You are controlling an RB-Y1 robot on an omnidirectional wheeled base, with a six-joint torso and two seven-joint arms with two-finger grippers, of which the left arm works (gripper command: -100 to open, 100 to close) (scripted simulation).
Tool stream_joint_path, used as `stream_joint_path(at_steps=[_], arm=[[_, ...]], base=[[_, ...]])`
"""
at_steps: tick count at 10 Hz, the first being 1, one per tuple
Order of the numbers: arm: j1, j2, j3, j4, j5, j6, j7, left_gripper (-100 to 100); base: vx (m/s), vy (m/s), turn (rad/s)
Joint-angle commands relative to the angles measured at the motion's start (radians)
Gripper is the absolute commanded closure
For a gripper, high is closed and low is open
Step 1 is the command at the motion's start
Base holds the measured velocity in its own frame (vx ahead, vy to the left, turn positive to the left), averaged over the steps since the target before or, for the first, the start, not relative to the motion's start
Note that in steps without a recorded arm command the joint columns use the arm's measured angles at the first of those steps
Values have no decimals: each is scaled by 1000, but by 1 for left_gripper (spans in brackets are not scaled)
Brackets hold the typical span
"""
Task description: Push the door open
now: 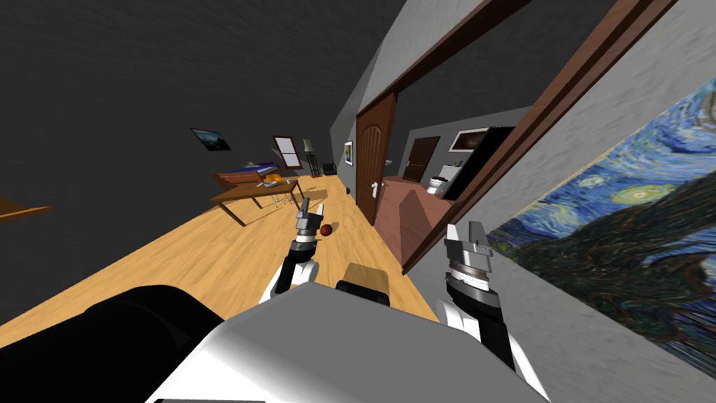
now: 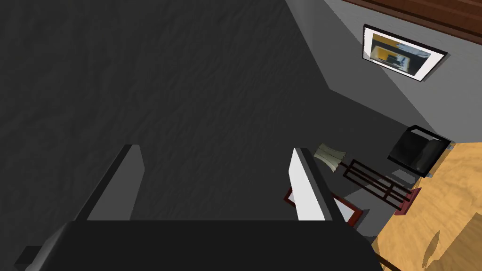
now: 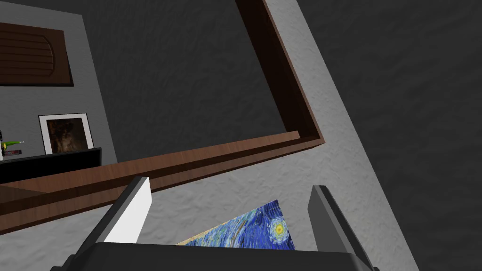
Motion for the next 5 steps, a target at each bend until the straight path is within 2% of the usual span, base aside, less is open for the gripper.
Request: stream_joint_path(at_steps=[1, 5], arm=[[-21, 11, -13, 32, -5, -3, 11, -100], [-64, 32, -39, 95, -14, -10, 34, -100]], base=[[111, 20, -27], [126, 24, -28]])
